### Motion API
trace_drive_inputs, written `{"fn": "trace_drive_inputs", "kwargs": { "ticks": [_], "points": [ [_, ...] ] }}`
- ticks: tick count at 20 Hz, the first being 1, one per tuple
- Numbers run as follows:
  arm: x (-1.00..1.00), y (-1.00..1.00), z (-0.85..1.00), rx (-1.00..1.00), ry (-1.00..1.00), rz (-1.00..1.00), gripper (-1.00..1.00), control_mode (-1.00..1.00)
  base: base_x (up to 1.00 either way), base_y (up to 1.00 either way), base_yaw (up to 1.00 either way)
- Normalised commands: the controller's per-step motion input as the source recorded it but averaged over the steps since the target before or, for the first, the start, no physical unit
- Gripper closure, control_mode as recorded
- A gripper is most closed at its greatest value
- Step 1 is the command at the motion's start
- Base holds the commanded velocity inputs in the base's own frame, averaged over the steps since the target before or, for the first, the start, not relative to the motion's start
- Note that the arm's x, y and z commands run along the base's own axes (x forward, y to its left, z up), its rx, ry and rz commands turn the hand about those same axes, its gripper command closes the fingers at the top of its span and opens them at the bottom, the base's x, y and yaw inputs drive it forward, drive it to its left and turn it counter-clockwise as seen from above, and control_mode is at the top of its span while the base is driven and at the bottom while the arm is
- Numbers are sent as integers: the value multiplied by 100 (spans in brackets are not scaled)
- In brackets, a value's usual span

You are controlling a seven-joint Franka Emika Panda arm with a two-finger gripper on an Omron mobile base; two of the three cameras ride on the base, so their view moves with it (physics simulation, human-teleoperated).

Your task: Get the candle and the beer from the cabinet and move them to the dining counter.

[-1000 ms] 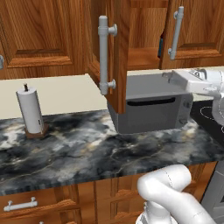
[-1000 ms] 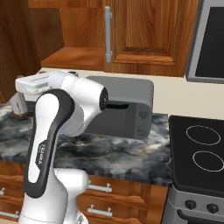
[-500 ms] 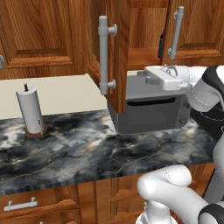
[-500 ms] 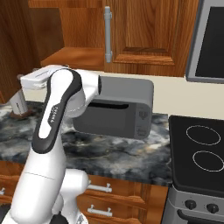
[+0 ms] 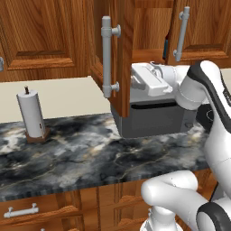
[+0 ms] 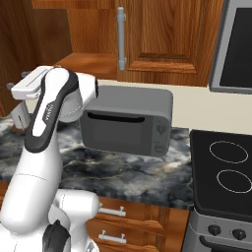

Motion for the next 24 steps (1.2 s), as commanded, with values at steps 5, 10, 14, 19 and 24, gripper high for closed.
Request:
{"fn": "trace_drive_inputs", "kwargs": {
  "ticks": [5, 10, 14, 19, 24],
  "points": [
    [11, 49, 0, 0, 0, 4, -100, -100, 0, 0, 0],
    [1, 43, 0, 0, 0, 1, -100, -100, 0, 0, 0],
    [0, 54, 0, 0, 0, 0, -100, -100, 0, 0, 0],
    [0, 63, 0, 0, 0, 0, -100, -100, 0, 0, 0],
    [-3, -7, 0, 0, -1, -4, -100, -100, 0, 0, 0]
  ]
}}
